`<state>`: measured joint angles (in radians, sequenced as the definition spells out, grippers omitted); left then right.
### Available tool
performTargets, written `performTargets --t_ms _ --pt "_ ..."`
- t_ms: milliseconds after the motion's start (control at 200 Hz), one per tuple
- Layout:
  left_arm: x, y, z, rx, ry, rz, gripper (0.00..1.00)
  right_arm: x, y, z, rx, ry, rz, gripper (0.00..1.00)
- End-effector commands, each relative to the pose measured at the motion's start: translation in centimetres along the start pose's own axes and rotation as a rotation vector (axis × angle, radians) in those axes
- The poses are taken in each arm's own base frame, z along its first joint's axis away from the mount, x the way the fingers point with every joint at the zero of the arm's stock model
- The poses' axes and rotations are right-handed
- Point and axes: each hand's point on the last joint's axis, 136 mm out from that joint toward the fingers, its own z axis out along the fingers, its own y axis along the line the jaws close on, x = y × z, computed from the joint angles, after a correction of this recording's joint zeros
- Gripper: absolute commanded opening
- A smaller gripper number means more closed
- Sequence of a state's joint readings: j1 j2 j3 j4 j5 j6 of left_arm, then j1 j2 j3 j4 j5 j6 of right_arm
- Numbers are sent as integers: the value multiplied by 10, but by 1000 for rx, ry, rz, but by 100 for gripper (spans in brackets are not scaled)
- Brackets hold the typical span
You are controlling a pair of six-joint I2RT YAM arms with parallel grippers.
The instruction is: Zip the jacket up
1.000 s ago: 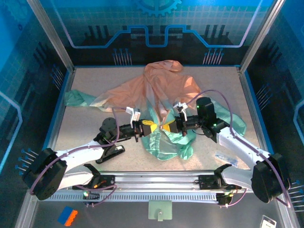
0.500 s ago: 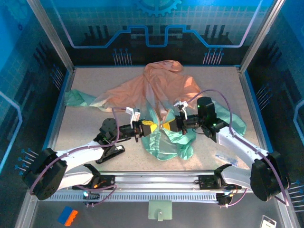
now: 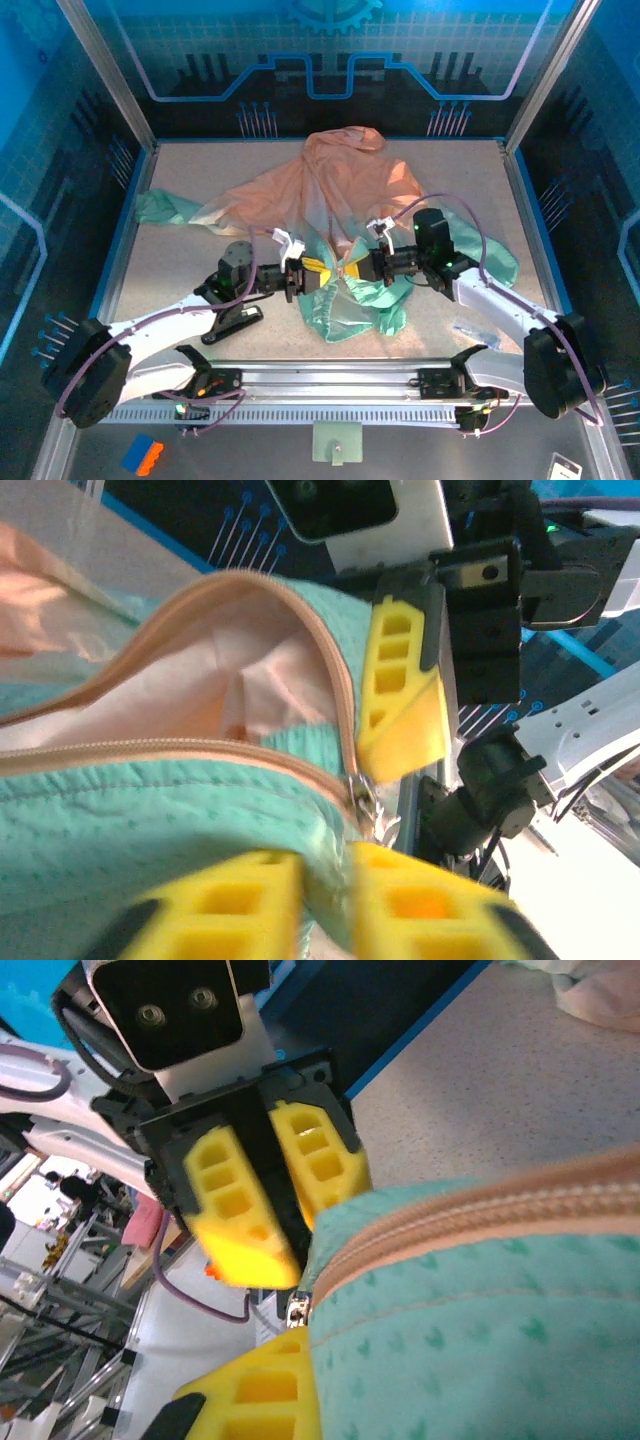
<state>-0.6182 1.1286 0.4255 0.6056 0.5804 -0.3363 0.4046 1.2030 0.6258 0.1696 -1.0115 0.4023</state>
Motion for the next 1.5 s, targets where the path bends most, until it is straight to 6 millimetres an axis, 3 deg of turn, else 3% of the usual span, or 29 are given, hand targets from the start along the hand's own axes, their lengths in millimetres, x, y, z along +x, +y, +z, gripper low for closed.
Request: performTargets --t_ms 0,225,350,470,615,780,1076,1236,1371,1491 --pt "8 -1 -3 -18 62 -15 39 -7 -9 -6 47 -50 -20 0" --pt "-9 -2 -19 -113 22 -18 59 -1 -18 -6 77 -75 4 0" --pt "-18 13 -34 -263 -26 -154 63 0 -23 -5 83 -104 31 0" --pt "-17 18 -35 -262 -93 -358 56 2 -27 -2 79 -115 54 0" --pt "0 17 -21 -212 -134 -578 51 1 -29 2 61 -127 67 0" --pt "6 0 -4 -178 -101 -584 53 1 -29 6 47 -128 70 0" --pt "17 15 7 -208 -102 -683 54 8 -28 6 45 -117 68 0" --pt "9 14 17 -154 -130 -699 53 11 -27 5 46 -116 68 0" --pt "3 12 23 -113 -148 -706 48 12 -27 5 50 -111 64 0" --pt "1 12 24 -93 -167 -713 37 13 -28 5 52 -108 66 0"
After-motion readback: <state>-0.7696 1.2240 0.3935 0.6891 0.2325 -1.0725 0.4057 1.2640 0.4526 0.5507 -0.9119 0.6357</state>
